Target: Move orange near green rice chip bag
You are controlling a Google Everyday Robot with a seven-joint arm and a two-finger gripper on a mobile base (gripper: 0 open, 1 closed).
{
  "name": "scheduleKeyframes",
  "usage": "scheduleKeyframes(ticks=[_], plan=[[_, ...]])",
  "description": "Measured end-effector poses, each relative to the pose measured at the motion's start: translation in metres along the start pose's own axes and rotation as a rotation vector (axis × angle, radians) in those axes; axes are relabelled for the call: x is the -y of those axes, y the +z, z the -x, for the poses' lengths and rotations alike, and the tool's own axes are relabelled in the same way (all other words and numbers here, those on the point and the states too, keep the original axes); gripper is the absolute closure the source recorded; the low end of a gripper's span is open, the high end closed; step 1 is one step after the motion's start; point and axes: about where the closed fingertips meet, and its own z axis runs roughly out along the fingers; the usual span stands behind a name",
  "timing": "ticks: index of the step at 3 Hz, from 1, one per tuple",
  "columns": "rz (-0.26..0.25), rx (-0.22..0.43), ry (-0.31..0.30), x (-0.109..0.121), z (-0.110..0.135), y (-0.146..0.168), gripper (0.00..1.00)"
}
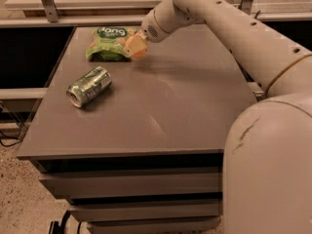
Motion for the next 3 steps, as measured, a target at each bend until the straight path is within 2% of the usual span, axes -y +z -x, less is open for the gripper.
scheduleKeyframes(ticks=[3], plan=[[0.005,-0.028,0.005,-0.0011,-0.0122,0.0145,0.12]])
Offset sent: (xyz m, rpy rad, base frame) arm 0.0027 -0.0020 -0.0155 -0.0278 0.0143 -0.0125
